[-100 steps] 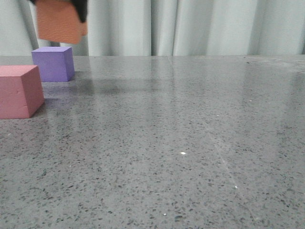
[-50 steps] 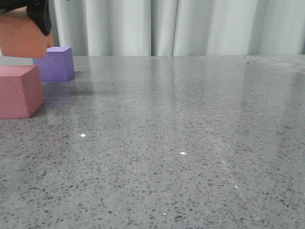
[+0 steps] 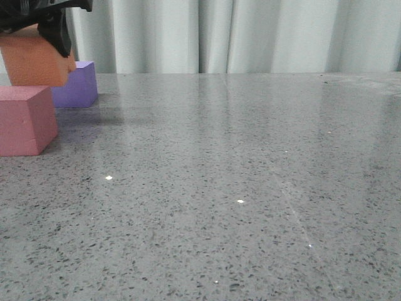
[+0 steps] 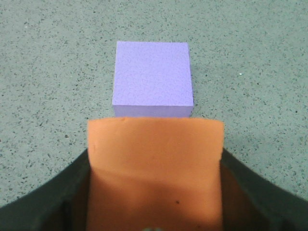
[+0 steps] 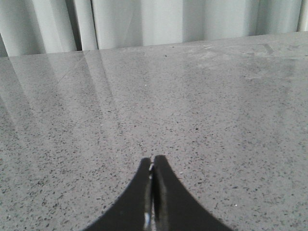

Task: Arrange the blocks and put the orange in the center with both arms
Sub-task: 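Carry the orange cube with the left gripper between pink and purple cubes, then lower the orange cube, open the left gripper and raise it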

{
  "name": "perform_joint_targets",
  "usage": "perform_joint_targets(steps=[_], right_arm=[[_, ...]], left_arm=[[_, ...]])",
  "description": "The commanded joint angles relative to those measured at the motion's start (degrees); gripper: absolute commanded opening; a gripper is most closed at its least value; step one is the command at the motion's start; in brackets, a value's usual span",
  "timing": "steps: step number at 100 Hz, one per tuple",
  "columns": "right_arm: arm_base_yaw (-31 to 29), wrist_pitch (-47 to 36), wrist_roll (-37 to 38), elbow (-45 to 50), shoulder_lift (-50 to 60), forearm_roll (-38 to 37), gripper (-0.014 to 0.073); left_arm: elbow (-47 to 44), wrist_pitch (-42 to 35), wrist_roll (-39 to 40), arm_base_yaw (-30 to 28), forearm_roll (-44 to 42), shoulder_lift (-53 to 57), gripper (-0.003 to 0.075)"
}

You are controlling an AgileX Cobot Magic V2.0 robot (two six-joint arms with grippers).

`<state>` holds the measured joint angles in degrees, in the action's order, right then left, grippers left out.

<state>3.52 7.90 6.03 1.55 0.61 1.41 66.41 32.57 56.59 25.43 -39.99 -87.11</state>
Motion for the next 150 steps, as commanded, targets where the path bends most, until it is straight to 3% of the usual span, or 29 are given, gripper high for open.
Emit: perform_joint_targets(steps=[1,99,113,135,150], right_arm=[[-0.32,-4.85,-0.42,-0.75,1.41,0.1,-0.0067],[-0.32,-4.85,-0.42,-0.75,1.41,0.1,-0.0067],[-0.32,-4.85,-0.42,-0.75,1.41,0.1,-0.0067],[-0.32,-4.85,-0.42,-0.75,1.41,0.1,-0.0067],[-0.32,-4.85,-0.42,-0.75,1.41,0.1,-0.0067]], left_arm=[[1.54,-2.67,0.47,-0.31,-1.14,0.62,0.0148],[1.54,-2.29,0.47,-0.36,-1.52,-5.38,0.016],[1.54,-2.29,0.47,-0.36,-1.52,-5.38,0.0262],[1.54,-2.52,-0.84,-0.36,-1.63,-5.38,0.0575],[1.54,-1.75,-1.03,-0.36,-2.51,-5.26,0.0635]])
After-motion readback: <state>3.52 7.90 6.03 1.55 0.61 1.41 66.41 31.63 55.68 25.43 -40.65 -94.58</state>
